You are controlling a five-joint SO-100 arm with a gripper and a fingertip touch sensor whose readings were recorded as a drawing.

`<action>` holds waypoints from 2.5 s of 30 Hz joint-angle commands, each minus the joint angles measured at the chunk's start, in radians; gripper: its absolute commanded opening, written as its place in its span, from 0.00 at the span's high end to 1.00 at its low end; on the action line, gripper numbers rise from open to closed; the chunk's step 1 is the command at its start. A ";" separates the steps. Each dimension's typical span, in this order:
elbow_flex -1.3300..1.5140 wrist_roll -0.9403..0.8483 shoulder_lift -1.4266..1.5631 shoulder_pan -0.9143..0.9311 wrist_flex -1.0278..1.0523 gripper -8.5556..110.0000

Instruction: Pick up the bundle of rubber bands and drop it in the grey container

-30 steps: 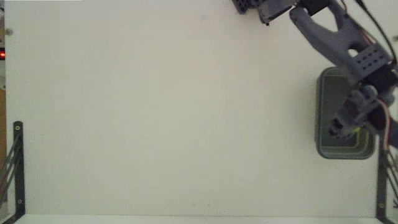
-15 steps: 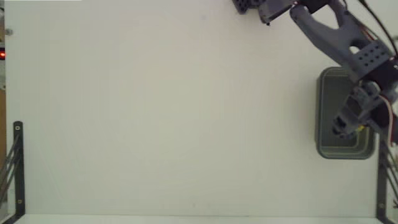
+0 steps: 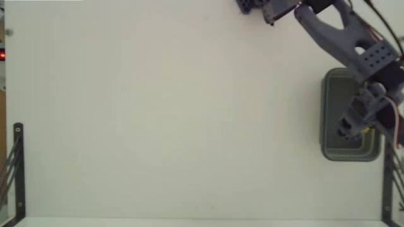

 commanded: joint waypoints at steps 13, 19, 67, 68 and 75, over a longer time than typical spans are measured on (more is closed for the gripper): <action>0.012 0.005 0.074 -0.019 -0.008 0.00; 0.012 0.005 0.074 -0.019 -0.008 0.00; 0.012 0.005 0.074 -0.019 -0.008 0.00; 0.012 0.005 0.074 -0.019 -0.008 0.00; 0.012 0.005 0.074 -0.019 -0.008 0.00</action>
